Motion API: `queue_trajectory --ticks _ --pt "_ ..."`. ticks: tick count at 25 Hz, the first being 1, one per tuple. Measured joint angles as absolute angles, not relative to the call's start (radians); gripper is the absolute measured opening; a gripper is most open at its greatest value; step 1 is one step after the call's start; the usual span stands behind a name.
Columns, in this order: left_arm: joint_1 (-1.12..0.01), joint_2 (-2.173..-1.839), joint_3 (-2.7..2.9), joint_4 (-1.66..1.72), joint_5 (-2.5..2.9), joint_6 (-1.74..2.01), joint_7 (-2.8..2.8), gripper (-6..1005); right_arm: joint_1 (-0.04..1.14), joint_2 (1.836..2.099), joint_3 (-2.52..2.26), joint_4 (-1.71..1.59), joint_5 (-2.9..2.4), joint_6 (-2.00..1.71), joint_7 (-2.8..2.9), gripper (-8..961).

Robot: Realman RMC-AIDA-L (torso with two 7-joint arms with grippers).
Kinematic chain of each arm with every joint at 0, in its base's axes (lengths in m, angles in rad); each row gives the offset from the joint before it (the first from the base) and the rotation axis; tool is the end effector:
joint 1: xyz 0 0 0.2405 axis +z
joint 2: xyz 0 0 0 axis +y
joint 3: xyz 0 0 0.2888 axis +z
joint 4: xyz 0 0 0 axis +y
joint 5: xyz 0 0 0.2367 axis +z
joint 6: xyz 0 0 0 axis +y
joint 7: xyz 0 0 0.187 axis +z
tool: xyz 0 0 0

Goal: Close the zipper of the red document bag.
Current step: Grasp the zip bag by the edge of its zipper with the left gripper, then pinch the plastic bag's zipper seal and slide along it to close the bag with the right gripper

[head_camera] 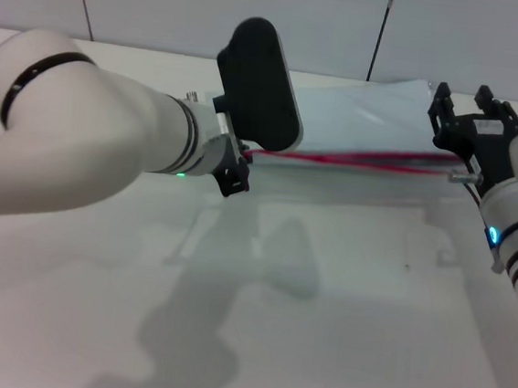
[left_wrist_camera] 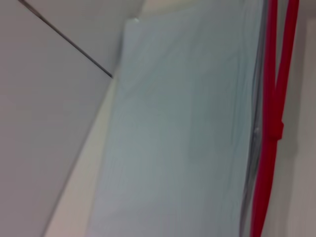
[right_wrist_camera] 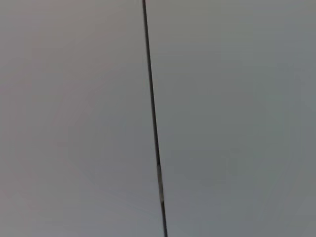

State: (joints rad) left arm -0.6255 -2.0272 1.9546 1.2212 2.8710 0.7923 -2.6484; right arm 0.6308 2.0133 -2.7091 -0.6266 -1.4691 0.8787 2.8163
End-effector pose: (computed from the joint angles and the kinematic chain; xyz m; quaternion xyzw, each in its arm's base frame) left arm -0.1814 0.4598 -0.1265 -0.9195 -0.0118 0.1779 0.3504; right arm 0.2610 0.4539 -0.1177 -0.7167 0.2989 0.2794 0.5648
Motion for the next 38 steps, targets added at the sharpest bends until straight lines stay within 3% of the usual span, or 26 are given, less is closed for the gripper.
queue_trajectory --ticks 3,11,14,16,21,23,30,34,38 --pt "-0.596 -2.027 1.941 1.255 2.872 0.767 -2.645 54 0.632 1.967 -2.687 -0.698 -1.474 0.822 2.816 542" --pt "-0.490 -2.024 1.910 1.383 2.873 0.702 -2.632 55 0.592 1.757 -2.611 -1.009 -1.630 0.621 2.816 542" --pt "-0.452 -2.025 1.904 1.431 2.873 0.670 -2.612 55 0.556 1.713 -2.527 -1.093 -1.738 0.507 2.816 542" --pt "-0.420 -2.026 1.895 1.465 2.873 0.644 -2.594 55 0.525 1.699 -2.446 -1.150 -1.830 0.407 2.813 542" --pt "-0.388 -2.028 1.878 1.502 2.873 0.608 -2.579 55 0.438 1.708 -2.246 -1.299 -2.072 0.148 2.811 542" --pt "-0.385 -2.028 1.875 1.503 2.873 0.605 -2.579 54 0.408 1.731 -2.160 -1.371 -2.184 0.025 2.810 542" --pt "-0.383 -2.029 1.874 1.504 2.872 0.603 -2.579 55 0.408 1.771 -2.104 -1.436 -2.264 -0.128 2.773 541" --pt "-0.384 -2.031 1.881 1.508 2.871 0.599 -2.579 55 0.418 1.829 -2.056 -1.432 -2.267 -0.225 2.655 541" --pt "-0.384 -2.031 1.883 1.518 2.870 0.595 -2.579 55 0.420 1.916 -1.965 -1.411 -2.262 -0.316 2.478 541"
